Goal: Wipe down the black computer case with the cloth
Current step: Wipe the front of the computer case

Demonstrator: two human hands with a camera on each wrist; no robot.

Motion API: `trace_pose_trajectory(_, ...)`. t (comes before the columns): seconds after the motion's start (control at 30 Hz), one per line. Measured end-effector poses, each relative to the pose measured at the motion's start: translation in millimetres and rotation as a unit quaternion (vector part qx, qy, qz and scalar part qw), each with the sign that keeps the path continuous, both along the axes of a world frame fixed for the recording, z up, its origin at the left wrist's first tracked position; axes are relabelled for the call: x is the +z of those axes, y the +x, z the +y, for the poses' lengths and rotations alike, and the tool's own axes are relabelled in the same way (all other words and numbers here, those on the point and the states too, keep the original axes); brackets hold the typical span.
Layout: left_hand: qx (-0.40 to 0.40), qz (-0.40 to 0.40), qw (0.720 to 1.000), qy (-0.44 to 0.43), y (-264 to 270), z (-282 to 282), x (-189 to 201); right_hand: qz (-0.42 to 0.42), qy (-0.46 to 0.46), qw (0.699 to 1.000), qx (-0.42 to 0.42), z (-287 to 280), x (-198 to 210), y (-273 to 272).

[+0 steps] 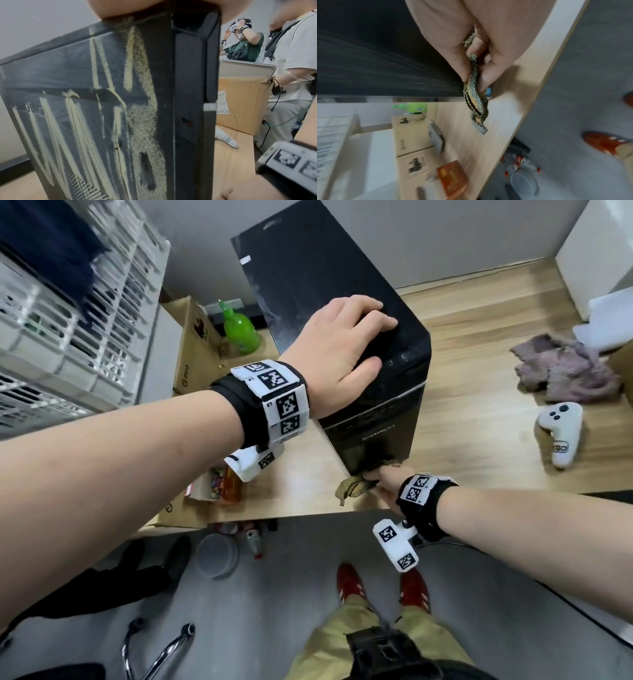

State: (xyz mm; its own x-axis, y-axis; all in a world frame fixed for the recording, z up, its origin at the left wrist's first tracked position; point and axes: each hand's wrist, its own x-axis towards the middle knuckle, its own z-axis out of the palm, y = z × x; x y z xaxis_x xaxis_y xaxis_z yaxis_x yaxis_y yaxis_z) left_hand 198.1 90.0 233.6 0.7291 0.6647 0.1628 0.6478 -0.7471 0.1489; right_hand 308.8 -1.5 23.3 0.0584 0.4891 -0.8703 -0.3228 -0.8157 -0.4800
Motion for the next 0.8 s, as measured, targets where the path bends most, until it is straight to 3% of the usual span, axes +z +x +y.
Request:
trace_pose_trajectory(0.2, -0.001, 0.008, 1.0, 0.011, -1, -3, 3, 0.092, 0.061, 0.993, -0.033, -1, 69, -8)
trace_pose_trajectory(0.33, 0.0, 0.013, 1.0, 0.012, -1, -4, 3, 0.101, 0.08, 0.991, -0.027, 2, 84, -8)
trace_pose_trajectory(0.47, 0.005, 0.015, 1.0, 0.01, -2, -4, 0, 0.071, 0.096, 0.993, -0.02, -1, 68, -7)
trace_pose_trajectory(0.8, 0.015, -0.007, 1.0, -0.016, -1, -2, -2, -0.084, 0.018, 0.996, -0.012, -2, -18, 14)
